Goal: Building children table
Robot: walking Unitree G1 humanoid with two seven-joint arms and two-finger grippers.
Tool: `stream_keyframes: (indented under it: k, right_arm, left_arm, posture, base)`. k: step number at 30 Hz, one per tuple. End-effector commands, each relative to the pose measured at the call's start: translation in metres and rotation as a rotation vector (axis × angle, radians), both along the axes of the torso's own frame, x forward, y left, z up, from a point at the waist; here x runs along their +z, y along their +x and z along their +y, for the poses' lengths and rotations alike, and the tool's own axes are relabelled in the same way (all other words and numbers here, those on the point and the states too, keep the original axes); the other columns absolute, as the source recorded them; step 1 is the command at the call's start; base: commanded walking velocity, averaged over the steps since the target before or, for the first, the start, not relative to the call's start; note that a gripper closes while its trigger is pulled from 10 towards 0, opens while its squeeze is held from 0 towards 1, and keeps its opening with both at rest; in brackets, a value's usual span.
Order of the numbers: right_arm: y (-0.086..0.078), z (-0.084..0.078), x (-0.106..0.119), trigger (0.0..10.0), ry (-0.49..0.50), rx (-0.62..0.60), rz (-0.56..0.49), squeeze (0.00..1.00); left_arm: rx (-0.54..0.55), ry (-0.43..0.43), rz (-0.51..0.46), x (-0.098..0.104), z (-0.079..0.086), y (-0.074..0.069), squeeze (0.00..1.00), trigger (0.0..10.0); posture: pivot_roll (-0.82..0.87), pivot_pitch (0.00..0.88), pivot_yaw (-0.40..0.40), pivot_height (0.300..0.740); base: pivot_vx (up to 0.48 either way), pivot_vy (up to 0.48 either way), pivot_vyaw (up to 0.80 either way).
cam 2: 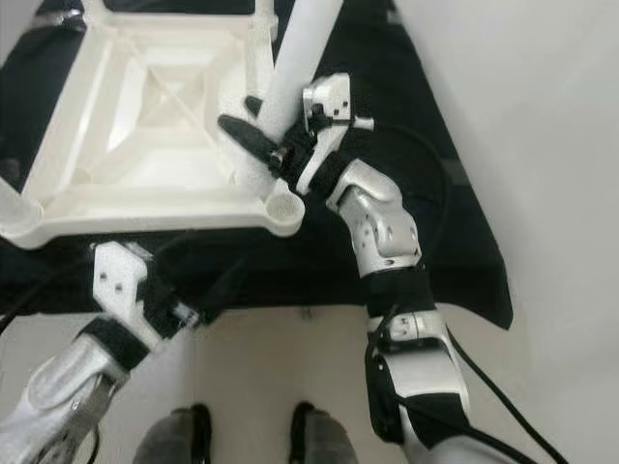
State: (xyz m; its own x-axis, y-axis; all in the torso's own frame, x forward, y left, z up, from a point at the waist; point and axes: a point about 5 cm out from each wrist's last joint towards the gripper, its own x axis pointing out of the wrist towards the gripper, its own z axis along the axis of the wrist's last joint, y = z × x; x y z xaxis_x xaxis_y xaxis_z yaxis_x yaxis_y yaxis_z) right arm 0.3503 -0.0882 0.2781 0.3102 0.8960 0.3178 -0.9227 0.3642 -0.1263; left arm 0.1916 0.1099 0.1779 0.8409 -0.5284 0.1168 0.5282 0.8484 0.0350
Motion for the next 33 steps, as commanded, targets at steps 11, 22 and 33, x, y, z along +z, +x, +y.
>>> stream_keyframes:
  k: [11, 22, 33]
  right_arm:
    - [0.013, -0.013, 0.017, 10.0, -0.144, 0.186, -0.061, 0.00]
    - [0.014, -0.041, 0.034, 10.0, -0.220, 0.261, -0.091, 0.00]
    - [0.008, -0.035, 0.012, 10.0, -0.437, 0.391, -0.117, 0.00]
  left_arm:
    - [0.042, 0.223, 0.027, -0.029, 0.004, -0.033, 0.00, 10.0]
    - [0.049, 0.245, 0.012, -0.031, 0.000, -0.046, 0.00, 10.0]
    - [0.094, 0.231, -0.115, 0.000, 0.003, -0.040, 0.00, 10.0]
  posture:
    - [0.17, 0.508, -0.066, 0.740]
    - [0.17, 0.531, -0.070, 0.740]
    - [0.19, 0.520, -0.068, 0.740]
  base:
    - [0.000, 0.000, 0.00]
    - [0.000, 0.000, 0.00]
    - [0.000, 0.000, 0.00]
